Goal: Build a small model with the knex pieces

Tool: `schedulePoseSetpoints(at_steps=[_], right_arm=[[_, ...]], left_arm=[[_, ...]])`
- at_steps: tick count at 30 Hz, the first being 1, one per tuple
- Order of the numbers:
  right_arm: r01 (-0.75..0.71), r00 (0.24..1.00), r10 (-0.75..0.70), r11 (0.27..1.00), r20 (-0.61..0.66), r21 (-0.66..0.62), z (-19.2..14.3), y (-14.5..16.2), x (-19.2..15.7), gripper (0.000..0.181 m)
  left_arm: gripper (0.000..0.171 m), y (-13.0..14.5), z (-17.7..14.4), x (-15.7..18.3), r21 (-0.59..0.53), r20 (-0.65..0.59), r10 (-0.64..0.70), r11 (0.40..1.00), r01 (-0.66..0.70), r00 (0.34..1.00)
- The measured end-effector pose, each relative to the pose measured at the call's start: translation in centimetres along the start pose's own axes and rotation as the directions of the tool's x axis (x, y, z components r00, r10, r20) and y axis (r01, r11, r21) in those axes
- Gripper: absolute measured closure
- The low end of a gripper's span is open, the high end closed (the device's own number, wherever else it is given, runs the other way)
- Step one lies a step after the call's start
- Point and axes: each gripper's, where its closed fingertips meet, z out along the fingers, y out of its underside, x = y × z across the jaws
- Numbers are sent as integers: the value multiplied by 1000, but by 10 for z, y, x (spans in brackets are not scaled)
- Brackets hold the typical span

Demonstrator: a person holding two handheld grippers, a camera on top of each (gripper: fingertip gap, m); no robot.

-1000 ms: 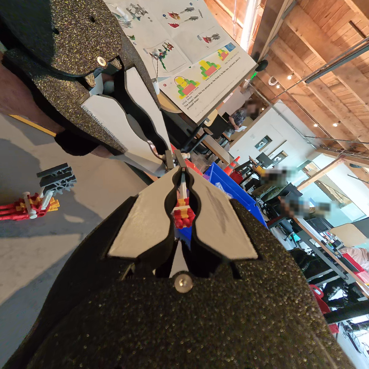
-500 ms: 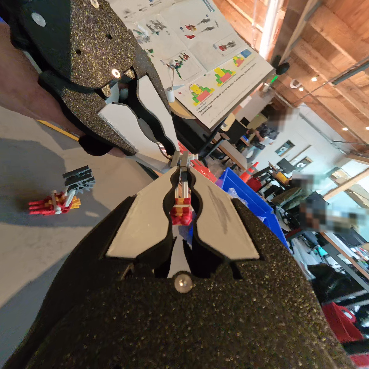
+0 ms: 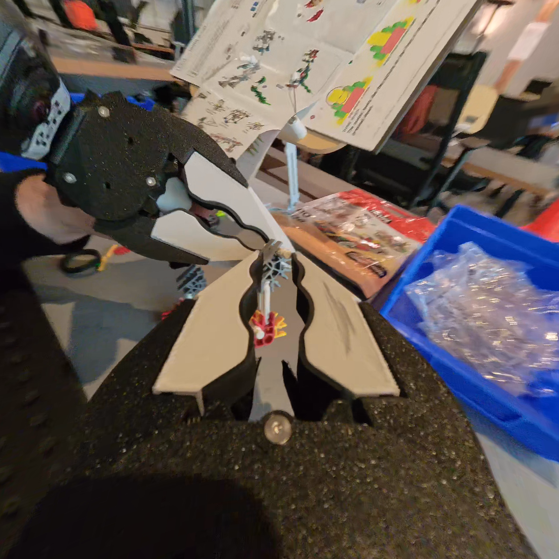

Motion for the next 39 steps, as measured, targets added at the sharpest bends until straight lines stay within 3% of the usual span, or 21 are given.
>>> schedulePoseSetpoints(at_steps=[3, 8, 20, 26, 30, 33, 39], right_arm=[[-96, 987, 101, 994, 128, -43, 1, 10, -7, 154], [-160, 971, 163, 987, 176, -31, 1, 11, -3, 166], [-435, 858, 379, 895, 346, 99, -7, -11, -1, 173], [-444, 851, 385, 891, 358, 97, -8, -12, -3, 171], [-397, 864, 350, 916, 362, 60, -8, -9, -10, 150], [-364, 887, 329, 930, 324, 52, -7, -6, -6, 163], [-366, 881, 322, 928, 346, 69, -12, -11, -8, 163]], left_arm=[[168, -2, 1, 3, -6, 10, 63, 998, -63, 998], [168, -2, 1, 4, -27, 20, 119, 993, -119, 993], [167, -17, -9, -1, 92, -44, -45, 995, 49, 998], [169, -18, -11, 0, 97, -48, -25, 995, 30, 999], [169, -17, -11, 1, 61, -1, 75, 995, -74, 997], [169, -20, -11, 3, 62, 10, 105, 993, -105, 994], [170, -28, -15, -1, 89, 68, 153, 983, -159, 986]])
